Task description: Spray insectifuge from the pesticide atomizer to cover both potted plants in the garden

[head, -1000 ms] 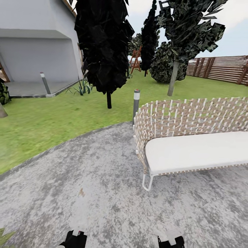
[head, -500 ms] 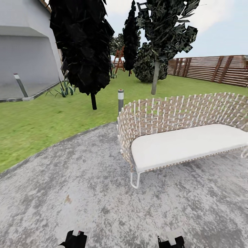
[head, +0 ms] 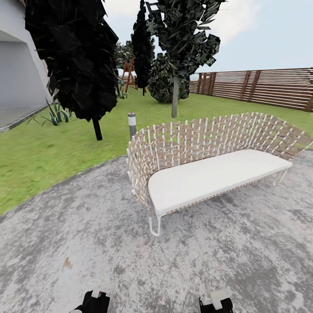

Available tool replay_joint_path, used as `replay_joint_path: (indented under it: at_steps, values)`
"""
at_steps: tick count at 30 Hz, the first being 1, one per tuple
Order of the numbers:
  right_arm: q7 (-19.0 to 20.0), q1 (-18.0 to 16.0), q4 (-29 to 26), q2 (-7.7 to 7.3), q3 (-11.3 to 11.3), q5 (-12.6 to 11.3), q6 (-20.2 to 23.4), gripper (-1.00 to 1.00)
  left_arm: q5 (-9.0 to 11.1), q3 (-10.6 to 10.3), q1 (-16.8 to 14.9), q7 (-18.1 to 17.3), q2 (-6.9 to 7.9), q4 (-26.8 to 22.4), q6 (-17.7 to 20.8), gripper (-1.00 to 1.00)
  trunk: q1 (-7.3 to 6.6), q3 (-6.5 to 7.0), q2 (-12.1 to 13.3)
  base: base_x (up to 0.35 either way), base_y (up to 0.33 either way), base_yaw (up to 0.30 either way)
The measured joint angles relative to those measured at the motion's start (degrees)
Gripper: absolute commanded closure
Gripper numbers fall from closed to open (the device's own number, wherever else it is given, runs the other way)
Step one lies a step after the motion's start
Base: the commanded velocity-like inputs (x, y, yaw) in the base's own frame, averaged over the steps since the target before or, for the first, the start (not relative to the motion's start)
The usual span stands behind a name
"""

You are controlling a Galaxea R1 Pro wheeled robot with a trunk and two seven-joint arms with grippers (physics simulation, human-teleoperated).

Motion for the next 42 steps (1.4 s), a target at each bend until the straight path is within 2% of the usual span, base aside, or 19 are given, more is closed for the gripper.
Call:
replay_joint_path:
  at_steps: [40,42]
  values:
    - [0.0,0.0,0.0,0.04,0.0,0.0,0.0,-1.00,-0.1,0.0,0.0,0.0,0.00,0.0,0.0,1.00,0.00,-1.10,0.0,0.000,0.000,-0.290]
    - [0.0,0.0,0.0,0.06,0.0,0.0,0.0,-1.00,-0.1,0.0,0.0,0.1,0.00,0.0,0.0,1.00,-0.43,-0.80,0.8,0.000,0.000,-0.290]
